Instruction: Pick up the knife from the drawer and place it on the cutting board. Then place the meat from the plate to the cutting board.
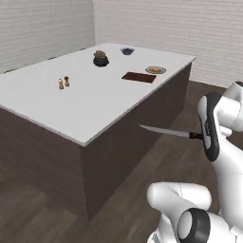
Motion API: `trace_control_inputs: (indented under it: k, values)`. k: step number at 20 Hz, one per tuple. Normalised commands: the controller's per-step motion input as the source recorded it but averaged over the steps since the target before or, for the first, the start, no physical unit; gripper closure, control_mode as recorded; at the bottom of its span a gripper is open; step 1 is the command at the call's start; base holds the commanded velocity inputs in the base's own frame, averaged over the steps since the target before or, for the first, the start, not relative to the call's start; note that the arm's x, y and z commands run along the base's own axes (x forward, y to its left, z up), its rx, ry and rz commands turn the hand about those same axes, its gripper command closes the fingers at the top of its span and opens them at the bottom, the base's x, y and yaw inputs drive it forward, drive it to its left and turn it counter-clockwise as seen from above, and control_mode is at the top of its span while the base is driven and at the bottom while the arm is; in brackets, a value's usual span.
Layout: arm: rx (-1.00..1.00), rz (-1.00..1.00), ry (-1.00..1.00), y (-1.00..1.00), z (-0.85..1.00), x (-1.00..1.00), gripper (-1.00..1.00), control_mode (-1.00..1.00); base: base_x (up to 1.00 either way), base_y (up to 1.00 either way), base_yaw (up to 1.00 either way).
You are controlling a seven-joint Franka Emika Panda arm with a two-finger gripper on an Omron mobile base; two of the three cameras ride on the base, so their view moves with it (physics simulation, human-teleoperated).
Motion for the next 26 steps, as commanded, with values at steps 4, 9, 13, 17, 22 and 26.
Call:
trace_control_inputs:
  k: [4,9,13,17,22,26]
  values:
    - [0.0,0.0,0.0,0.0,0.0,0.0,1.0,1.0,0.0,-1.0,0.63]
    - [0.0,0.0,0.0,0.0,0.0,0.0,1.0,1.0,0.0,-1.0,0.61]
    - [0.0,0.0,0.0,0.0,0.0,0.0,1.0,1.0,0.0,-1.0,0.44]
    - [0.0,0.0,0.0,0.0,0.0,0.0,1.0,1.0,0.01,-1.0,0.33]
    - [0.0,0.0,0.0,0.0,0.0,0.0,1.0,1.0,0.01,-1.0,0.33]
    - [0.0,0.0,0.0,0.0,0.0,0.0,1.0,1.0,0.04,-1.0,0.34]
